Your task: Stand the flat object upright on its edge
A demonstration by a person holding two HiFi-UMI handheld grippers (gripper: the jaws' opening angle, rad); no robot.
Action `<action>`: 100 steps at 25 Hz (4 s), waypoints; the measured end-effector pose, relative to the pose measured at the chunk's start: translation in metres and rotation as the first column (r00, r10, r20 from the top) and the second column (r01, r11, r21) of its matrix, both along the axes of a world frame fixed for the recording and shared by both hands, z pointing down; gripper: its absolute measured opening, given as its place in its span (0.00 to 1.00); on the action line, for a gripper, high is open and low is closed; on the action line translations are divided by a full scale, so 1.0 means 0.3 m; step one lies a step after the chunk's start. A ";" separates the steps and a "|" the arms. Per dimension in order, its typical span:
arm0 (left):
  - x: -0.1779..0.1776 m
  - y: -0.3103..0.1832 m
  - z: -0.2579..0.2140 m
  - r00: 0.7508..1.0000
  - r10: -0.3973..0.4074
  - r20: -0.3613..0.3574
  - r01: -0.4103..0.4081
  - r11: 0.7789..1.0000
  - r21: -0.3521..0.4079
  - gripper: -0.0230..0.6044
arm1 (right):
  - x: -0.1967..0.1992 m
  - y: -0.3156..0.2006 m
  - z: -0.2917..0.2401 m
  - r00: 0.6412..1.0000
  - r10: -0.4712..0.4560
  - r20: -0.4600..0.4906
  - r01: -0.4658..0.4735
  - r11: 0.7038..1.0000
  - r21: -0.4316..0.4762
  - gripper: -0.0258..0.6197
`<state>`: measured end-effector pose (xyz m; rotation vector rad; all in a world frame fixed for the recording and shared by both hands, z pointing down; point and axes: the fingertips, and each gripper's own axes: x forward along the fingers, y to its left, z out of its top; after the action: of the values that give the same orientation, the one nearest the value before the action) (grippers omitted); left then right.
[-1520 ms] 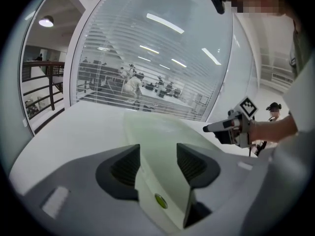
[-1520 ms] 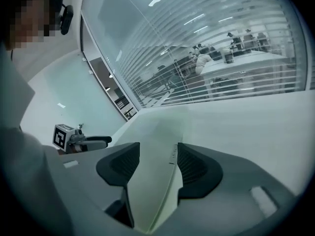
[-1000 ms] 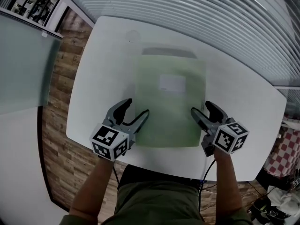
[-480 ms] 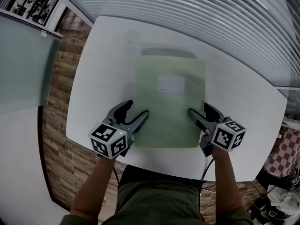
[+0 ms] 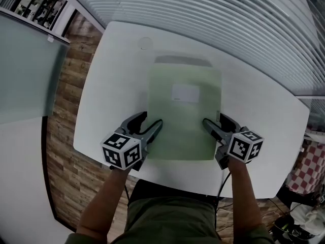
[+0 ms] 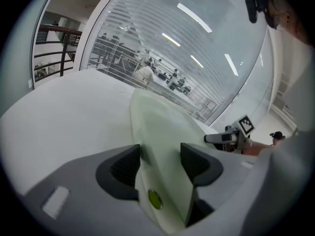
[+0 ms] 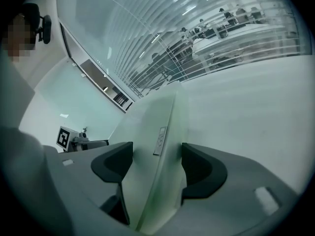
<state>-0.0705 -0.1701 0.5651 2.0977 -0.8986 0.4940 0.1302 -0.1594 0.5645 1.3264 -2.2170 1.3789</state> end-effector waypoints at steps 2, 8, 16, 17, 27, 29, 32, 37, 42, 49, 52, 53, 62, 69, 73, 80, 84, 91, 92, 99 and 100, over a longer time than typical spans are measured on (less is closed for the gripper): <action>-0.002 -0.006 0.002 1.000 0.001 0.008 -0.001 1.000 -0.010 0.45 | -0.004 -0.006 0.002 1.000 -0.004 -0.007 0.004 1.000 -0.002 0.53; -0.003 0.005 -0.003 1.000 -0.001 0.030 0.002 1.000 -0.027 0.44 | -0.010 0.003 -0.003 1.000 0.002 -0.014 -0.002 1.000 0.003 0.52; 0.007 0.051 -0.062 0.999 -0.027 0.041 0.026 0.999 0.019 0.42 | -0.012 0.025 -0.066 0.999 -0.020 -0.046 0.022 0.998 0.052 0.52; 0.006 0.052 -0.073 0.999 -0.030 0.043 0.029 0.999 0.028 0.42 | -0.013 0.025 -0.077 0.999 -0.019 -0.047 0.021 0.998 0.060 0.52; -0.007 0.044 -0.196 0.998 -0.048 0.046 0.041 0.989 0.140 0.42 | -0.033 0.008 -0.204 0.997 -0.030 -0.071 0.042 0.984 0.175 0.52; -0.001 0.051 -0.227 0.998 -0.050 0.045 0.042 0.985 0.170 0.42 | -0.028 0.010 -0.243 0.995 -0.038 -0.089 0.056 0.977 0.208 0.52; 0.001 0.055 -0.269 0.997 -0.061 0.039 0.052 0.976 0.211 0.42 | -0.028 0.007 -0.295 0.992 -0.047 -0.113 0.075 0.964 0.256 0.52; 0.009 0.042 -0.347 0.997 -0.076 0.035 0.062 0.953 0.297 0.42 | -0.021 -0.010 -0.385 0.988 -0.044 -0.149 0.093 0.936 0.340 0.52; 0.002 0.024 -0.422 0.996 -0.078 0.046 0.054 0.922 0.384 0.42 | -0.032 -0.025 -0.467 0.981 -0.034 -0.191 0.113 0.899 0.423 0.52; 0.021 0.002 -0.474 0.995 -0.076 0.057 0.042 0.892 0.450 0.42 | -0.019 -0.042 -0.533 0.970 -0.011 -0.243 0.135 0.856 0.499 0.52; 0.022 -0.011 -0.487 0.994 -0.077 0.073 0.033 0.879 0.476 0.42 | -0.021 -0.057 -0.553 0.960 -0.005 -0.281 0.160 0.833 0.530 0.52; 0.022 -0.015 -0.492 0.994 -0.078 0.079 0.029 0.874 0.485 0.42 | -0.023 -0.061 -0.560 0.955 -0.003 -0.296 0.170 0.824 0.540 0.52; 0.024 -0.062 -0.536 0.993 -0.100 0.060 0.050 0.832 0.553 0.42 | -0.033 -0.099 -0.585 0.925 0.031 -0.379 0.217 0.776 0.593 0.52; 0.027 -0.079 -0.543 0.993 -0.091 0.074 0.030 0.809 0.587 0.42 | -0.041 -0.119 -0.587 0.900 0.063 -0.431 0.246 0.744 0.621 0.52; 0.031 -0.076 -0.526 0.992 -0.088 0.087 0.019 0.799 0.601 0.42 | -0.041 -0.121 -0.562 0.883 0.076 -0.463 0.263 0.736 0.624 0.52; 0.016 -0.072 -0.483 0.992 -0.088 0.091 0.018 0.807 0.591 0.42 | -0.050 -0.124 -0.508 0.869 0.082 -0.488 0.272 0.745 0.609 0.52; 0.013 -0.067 -0.466 0.992 -0.091 0.089 0.022 0.812 0.584 0.42 | -0.055 -0.123 -0.483 0.860 0.077 -0.505 0.286 0.748 0.599 0.52; 0.004 -0.062 -0.446 0.992 -0.089 0.086 0.024 0.819 0.573 0.42 | -0.071 -0.120 -0.465 0.871 0.076 -0.485 0.264 0.760 0.594 0.52; 0.005 -0.061 -0.440 0.992 -0.090 0.086 0.025 0.821 0.570 0.42 | -0.071 -0.119 -0.464 0.874 0.076 -0.479 0.260 0.761 0.595 0.52; 0.023 -0.045 -0.428 0.992 -0.088 0.086 0.025 0.830 0.557 0.42 | -0.052 -0.105 -0.465 0.872 0.074 -0.483 0.263 0.762 0.592 0.52; 0.025 -0.048 -0.429 0.993 -0.089 0.084 0.027 0.830 0.557 0.42 | -0.051 -0.107 -0.467 0.872 0.073 -0.484 0.265 0.761 0.592 0.52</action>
<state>-0.0630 -0.1844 0.4364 2.5730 -1.2849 0.3364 0.1150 -0.1915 0.4245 1.4912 -2.4046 0.1422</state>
